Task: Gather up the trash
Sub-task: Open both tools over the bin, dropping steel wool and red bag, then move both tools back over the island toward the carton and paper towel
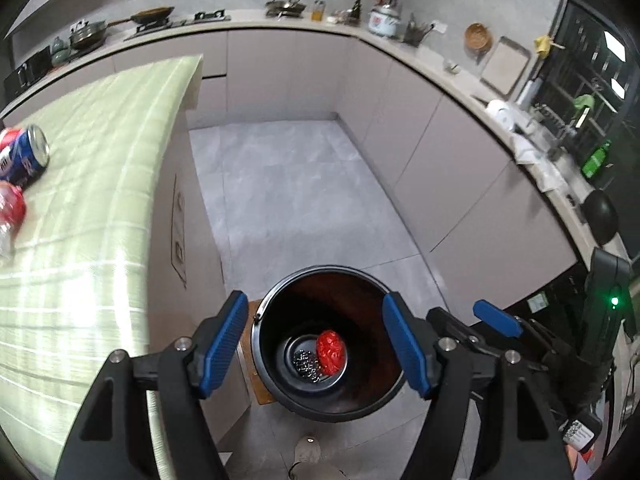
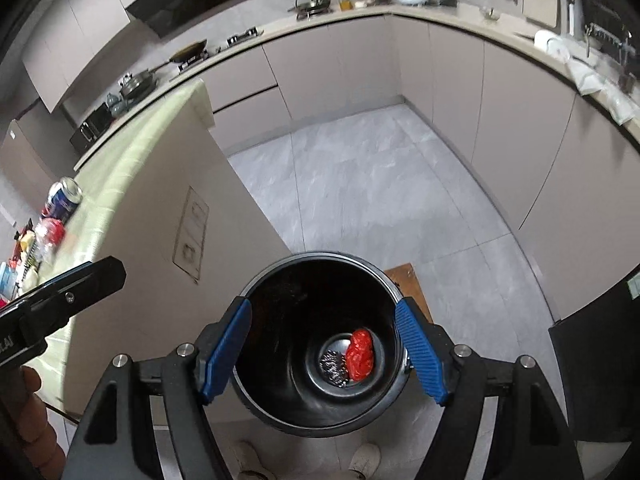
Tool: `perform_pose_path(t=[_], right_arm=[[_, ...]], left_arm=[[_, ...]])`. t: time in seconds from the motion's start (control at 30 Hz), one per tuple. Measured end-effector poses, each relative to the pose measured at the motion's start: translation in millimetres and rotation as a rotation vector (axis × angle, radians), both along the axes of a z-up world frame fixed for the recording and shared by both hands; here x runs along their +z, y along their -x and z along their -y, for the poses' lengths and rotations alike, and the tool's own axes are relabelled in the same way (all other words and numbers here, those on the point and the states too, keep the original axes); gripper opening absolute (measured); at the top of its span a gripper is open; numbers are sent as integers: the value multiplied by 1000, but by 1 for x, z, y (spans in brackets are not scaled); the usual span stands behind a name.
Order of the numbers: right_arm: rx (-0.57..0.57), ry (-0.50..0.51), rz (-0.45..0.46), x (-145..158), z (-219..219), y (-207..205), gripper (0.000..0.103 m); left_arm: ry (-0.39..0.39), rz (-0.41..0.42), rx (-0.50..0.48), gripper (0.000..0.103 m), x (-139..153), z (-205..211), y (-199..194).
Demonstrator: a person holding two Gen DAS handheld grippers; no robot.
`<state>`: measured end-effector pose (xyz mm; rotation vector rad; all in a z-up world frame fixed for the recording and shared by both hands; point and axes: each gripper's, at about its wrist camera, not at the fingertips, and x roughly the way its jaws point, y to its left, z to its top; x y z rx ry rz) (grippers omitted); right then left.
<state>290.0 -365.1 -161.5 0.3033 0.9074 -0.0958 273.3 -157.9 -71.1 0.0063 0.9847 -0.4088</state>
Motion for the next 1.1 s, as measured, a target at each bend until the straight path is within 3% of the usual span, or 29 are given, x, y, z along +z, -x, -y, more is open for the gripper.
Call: perform_pose_path(t=[0.33,0.53,0.87,1.1], right_arm=[[-27,4,104,70,-64,17,76],[16,-3,159,99,-119,16,77],[170,-18,180,108,-240,-6,77],[240,-36,166,97,-321,-25,77]], left_arm=[[58,48,-40,71,40,-59,10],[37,77,22,71,53,-107,13],[-41,64,213,71,36,-238,16],[-74,38,311,71,20,-331,13]])
